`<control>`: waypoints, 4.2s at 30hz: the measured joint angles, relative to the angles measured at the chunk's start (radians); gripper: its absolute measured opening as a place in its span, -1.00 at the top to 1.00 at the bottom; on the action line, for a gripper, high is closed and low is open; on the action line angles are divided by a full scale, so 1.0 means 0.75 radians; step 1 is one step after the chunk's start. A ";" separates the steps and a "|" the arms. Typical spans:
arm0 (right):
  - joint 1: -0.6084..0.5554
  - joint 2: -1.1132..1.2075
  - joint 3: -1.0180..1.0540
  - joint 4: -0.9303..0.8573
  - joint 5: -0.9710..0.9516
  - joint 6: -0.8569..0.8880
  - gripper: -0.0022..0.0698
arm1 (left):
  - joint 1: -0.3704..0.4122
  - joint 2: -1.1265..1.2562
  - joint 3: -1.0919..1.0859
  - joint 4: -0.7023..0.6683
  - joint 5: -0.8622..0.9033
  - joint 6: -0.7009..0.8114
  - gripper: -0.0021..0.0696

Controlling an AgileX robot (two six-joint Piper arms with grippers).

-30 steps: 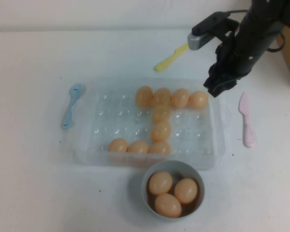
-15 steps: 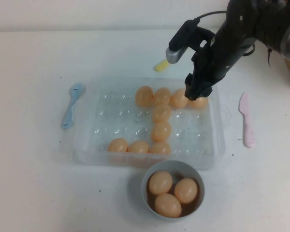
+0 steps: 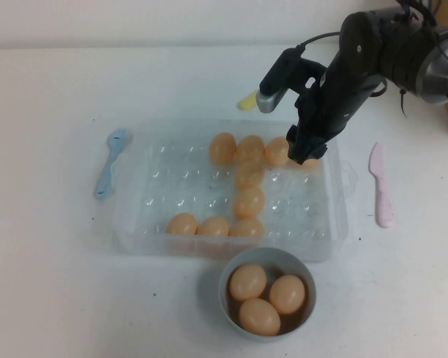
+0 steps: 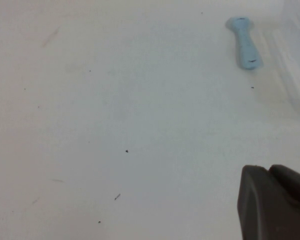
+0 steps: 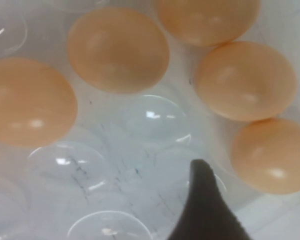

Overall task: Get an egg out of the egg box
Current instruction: Pick up the egg from the plastic box, then place the egg in the bowl

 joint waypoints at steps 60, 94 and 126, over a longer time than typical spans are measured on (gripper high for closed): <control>0.000 0.163 -0.020 -0.125 -0.166 0.125 -0.10 | 0.000 0.000 0.000 0.000 0.000 0.000 0.96; 0.324 -0.360 0.365 0.098 0.293 0.273 -0.09 | 0.000 0.000 0.000 0.005 0.000 0.000 0.96; 0.371 -0.323 0.425 0.124 0.286 0.273 -0.26 | 0.000 0.000 0.000 0.005 0.000 0.000 0.96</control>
